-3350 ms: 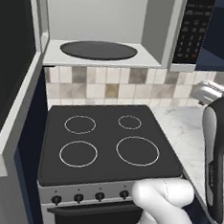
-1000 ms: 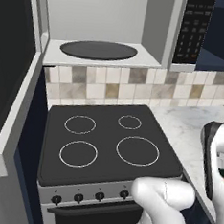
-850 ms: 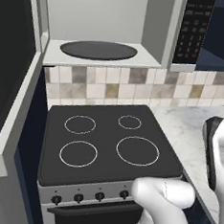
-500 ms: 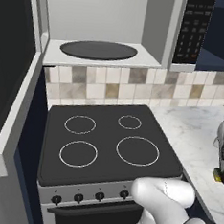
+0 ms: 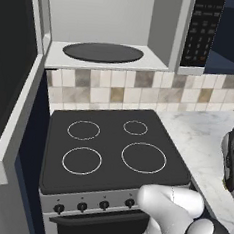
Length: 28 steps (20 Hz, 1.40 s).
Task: Place the sponge inside the microwave to prepare for sanitizing.
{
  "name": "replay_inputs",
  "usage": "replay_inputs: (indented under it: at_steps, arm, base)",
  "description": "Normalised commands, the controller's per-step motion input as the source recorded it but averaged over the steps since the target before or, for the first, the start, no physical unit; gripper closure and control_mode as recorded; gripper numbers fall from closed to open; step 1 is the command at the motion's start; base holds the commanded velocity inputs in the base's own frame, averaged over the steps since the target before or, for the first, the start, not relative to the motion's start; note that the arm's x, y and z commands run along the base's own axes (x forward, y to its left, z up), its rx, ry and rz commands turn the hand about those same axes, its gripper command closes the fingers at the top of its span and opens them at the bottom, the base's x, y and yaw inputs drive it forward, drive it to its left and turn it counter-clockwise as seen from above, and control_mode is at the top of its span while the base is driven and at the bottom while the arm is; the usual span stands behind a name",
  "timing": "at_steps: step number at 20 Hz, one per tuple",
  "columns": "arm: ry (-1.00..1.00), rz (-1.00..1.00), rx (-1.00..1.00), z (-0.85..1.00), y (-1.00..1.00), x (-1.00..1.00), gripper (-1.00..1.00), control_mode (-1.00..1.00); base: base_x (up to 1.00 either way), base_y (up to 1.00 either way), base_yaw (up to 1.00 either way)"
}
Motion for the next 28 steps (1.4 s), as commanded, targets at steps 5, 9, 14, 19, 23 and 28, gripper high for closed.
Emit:
replay_inputs:
  at_steps: [5, 9, 14, 19, 23, 28]
  arm:
    - [0.01, -0.28, 0.0, -0.32, -0.11, 0.26, -1.0, -1.0]
    - [0.02, -0.22, 0.0, -0.36, -0.17, 0.27, -1.0, -1.0]
    - [0.08, -0.14, 0.02, -0.28, -0.23, 0.26, -1.0, -1.0]
    - [0.12, -0.08, 0.07, -0.2, -0.28, 0.18, -1.0, -1.0]
    - [0.1, -0.05, 0.13, -0.22, -0.28, 0.04, -1.0, -1.0]
    - [0.02, -0.07, 0.14, -0.33, -0.12, 0.02, -1.0, -1.0]
  base:
    - [0.0, 0.0, 0.0]
    - [0.0, 0.0, 0.0]
    - [0.0, 0.0, 0.0]
    - [0.0, 0.0, 0.0]
    - [0.0, 0.0, 0.0]
    - [0.0, 0.0, 0.0]
